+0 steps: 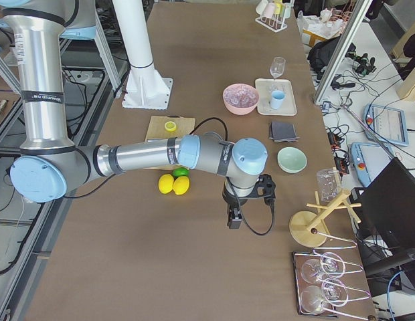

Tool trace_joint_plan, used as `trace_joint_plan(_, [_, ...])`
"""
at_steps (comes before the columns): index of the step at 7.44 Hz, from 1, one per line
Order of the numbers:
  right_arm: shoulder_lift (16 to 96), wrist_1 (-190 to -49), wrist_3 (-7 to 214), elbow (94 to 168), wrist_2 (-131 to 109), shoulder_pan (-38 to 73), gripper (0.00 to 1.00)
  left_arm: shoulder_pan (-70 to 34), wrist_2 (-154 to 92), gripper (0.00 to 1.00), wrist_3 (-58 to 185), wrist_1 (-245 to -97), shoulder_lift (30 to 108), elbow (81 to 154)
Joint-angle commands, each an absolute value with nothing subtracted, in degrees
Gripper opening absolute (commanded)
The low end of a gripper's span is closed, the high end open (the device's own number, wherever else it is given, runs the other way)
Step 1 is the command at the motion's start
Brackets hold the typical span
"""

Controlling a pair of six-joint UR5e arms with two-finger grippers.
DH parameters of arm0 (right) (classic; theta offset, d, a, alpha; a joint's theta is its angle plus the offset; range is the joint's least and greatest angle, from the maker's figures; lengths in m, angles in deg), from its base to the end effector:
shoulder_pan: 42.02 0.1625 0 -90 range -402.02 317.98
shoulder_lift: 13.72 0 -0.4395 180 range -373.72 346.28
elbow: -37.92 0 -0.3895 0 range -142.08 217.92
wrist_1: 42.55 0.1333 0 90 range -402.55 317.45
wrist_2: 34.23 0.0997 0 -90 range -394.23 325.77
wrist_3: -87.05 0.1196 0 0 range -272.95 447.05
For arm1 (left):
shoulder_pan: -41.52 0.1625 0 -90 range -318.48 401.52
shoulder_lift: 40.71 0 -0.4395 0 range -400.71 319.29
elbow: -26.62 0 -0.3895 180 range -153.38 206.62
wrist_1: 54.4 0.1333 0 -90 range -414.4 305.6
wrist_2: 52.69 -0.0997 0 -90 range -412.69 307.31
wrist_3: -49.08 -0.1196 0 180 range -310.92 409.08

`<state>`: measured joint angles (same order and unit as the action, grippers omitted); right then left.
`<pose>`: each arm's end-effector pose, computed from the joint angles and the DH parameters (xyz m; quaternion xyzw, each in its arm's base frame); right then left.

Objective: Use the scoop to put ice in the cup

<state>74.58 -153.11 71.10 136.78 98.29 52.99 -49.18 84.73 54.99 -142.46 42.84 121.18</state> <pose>0.0941 -0.4724 0.6345 -0.0142 -0.3700 -0.0570 0.9272 -0.0505 -0.4334 0.6995 -0.0488 0.4001 -0.0662 0.9128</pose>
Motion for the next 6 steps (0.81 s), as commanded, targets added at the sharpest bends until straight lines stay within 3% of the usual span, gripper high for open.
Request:
trace_joint_plan(1, [76.2, -148.5, 68.6, 130.8, 98.4, 54.2, 1.00, -49.2, 83.2, 0.99, 55.1, -142.5, 43.2, 121.3])
trace_joint_plan(6, [76.8, -145.3, 68.5, 129.6, 98.4, 54.2, 1.00, -49.2, 81.4, 0.99, 55.2, -142.5, 44.2, 121.5])
